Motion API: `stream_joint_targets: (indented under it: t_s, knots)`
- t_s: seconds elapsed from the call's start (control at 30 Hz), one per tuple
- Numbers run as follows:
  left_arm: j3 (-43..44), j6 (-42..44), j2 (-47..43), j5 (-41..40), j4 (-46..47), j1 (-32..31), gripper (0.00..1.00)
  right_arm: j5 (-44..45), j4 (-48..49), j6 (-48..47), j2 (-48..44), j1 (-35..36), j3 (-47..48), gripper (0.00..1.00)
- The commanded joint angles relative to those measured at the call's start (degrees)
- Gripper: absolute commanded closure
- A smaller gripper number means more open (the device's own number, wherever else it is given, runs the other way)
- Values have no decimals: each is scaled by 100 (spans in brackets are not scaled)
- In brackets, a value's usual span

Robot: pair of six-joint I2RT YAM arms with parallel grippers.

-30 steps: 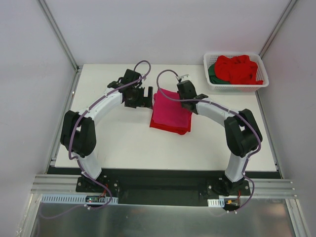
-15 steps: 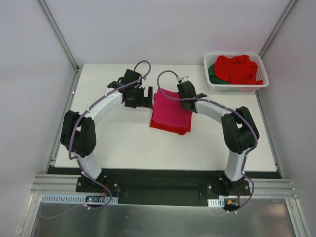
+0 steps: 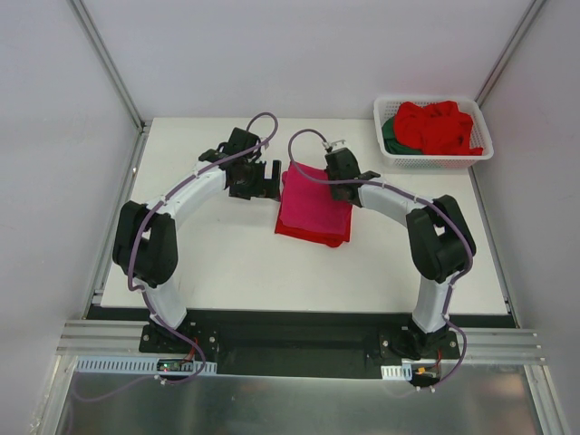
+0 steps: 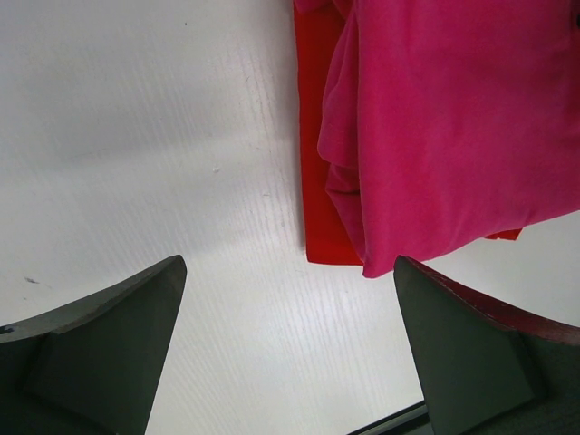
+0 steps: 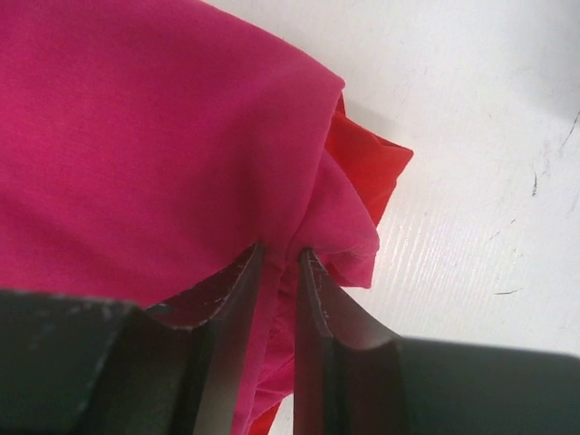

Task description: Fold and stack the t-shirts

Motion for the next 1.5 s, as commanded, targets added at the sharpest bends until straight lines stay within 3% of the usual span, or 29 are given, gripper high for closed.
stream_joint_targets:
  t_s: [0.0, 0.33, 0.77, 1.13, 1.3, 1.47]
  knots:
    - [-55, 59, -33, 147, 29, -53, 1, -171, 175, 92, -175, 0, 111, 73]
    - [-55, 59, -33, 156, 29, -45, 1, -171, 43, 57, -140, -9, 286, 70]
    - [-55, 41, -24, 200, 29, -53, 1, -259, -142, 277, -298, 17, 129, 57]
    - [-55, 50, -33, 191, 29, -62, 1, -566, -124, 400, -385, 43, 137, 56]
    - [-55, 50, -33, 191, 29, -62, 1, -593, -98, 435, -368, 44, 155, 57]
    - [-37, 58, -25, 191, 29, -62, 1, -699, -72, 426, -359, 52, 190, 74]
